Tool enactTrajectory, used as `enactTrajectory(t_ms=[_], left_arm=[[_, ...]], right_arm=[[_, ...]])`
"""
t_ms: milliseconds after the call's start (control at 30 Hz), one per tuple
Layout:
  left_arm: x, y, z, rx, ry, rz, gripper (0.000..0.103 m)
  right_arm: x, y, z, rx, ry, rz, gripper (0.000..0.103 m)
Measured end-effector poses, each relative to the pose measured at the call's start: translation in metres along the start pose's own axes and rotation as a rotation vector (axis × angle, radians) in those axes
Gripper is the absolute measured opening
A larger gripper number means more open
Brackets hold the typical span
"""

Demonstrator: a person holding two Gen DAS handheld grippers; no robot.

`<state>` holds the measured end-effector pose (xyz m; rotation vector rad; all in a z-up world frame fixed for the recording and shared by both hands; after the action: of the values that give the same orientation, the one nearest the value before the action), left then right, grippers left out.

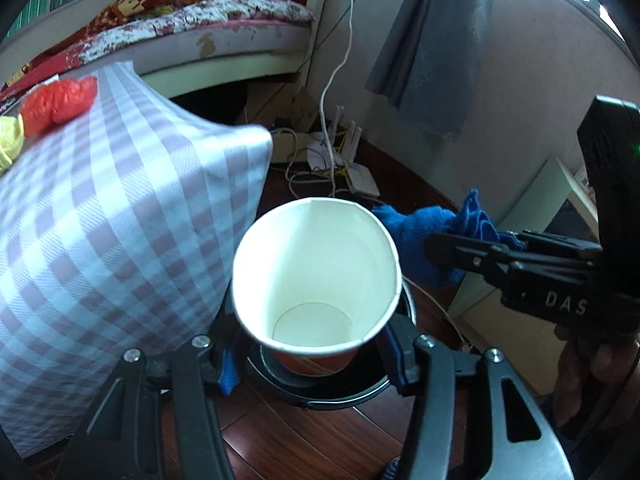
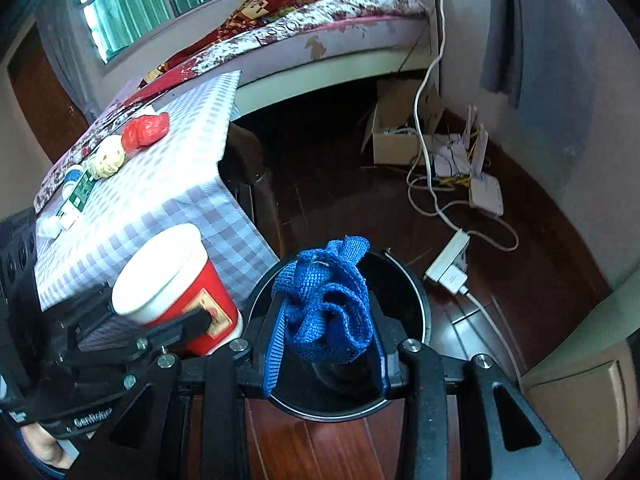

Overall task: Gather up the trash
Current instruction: 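Carry both items over the black bin and open both tools to drop them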

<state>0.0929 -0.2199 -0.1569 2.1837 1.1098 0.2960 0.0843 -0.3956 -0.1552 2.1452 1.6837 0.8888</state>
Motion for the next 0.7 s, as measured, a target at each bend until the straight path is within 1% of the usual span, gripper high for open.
enactTrajectory(t_ms=[33, 67, 100, 133, 167, 200, 233, 267, 333, 433, 500, 600, 700], left_arm=[[0.000, -0.001, 0.003, 0.009, -0.004, -0.005, 0.056], [-0.001, -0.002, 0.005, 0.016, -0.003, -0.007, 0.061], [-0.002, -0.003, 0.006, 0.019, 0.017, -0.010, 0.065], [-0.001, -0.003, 0.006, 0.023, 0.048, -0.014, 0.072], [0.002, -0.003, 0.006, 0.023, 0.077, -0.018, 0.089], [0.003, -0.005, 0.003, 0.013, 0.100, -0.028, 0.097], [0.008, -0.005, 0.000, 0.000, 0.122, -0.045, 0.098], [0.014, -0.006, -0.002, -0.007, 0.135, -0.061, 0.099], [0.020, -0.012, -0.008, -0.007, 0.148, -0.083, 0.099], [0.026, -0.015, -0.015, -0.001, 0.178, -0.085, 0.099], [0.027, -0.017, -0.023, 0.001, 0.193, -0.088, 0.100], [0.038, -0.010, -0.027, -0.009, 0.225, -0.084, 0.102], [0.043, -0.004, -0.040, -0.027, 0.254, -0.090, 0.102]], right_arm=[[-0.001, 0.001, 0.004, 0.008, 0.006, 0.006, 0.038], [0.001, 0.002, 0.006, 0.015, 0.011, 0.011, 0.038], [0.001, 0.003, 0.010, 0.022, 0.018, 0.017, 0.039], [0.000, 0.003, 0.015, 0.029, 0.013, 0.024, 0.041], [-0.001, 0.005, 0.018, 0.034, 0.000, 0.029, 0.048], [-0.004, 0.006, 0.023, 0.041, -0.027, 0.041, 0.061], [-0.007, 0.007, 0.025, 0.041, -0.058, 0.051, 0.066], [-0.009, 0.008, 0.025, 0.037, -0.071, 0.055, 0.067], [-0.016, 0.008, 0.024, 0.034, -0.080, 0.082, 0.068], [-0.021, 0.008, 0.021, 0.028, -0.093, 0.102, 0.075], [-0.020, 0.007, 0.018, 0.022, -0.109, 0.092, 0.081], [-0.013, 0.005, 0.013, 0.011, -0.121, 0.071, 0.087], [-0.005, 0.002, 0.008, 0.002, -0.137, 0.046, 0.091]])
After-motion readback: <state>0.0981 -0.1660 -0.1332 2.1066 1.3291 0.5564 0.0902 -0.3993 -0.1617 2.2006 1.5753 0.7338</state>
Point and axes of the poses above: each gripper's, at about its wrist camera, not at the fingertips, and z roughly the way its jaws point, x to its left, y to its top, the point moved 2 cm from there along z, roughly the way its jaws point, and after that the axes turned 9 degrees about z, right-handed, at the moved point
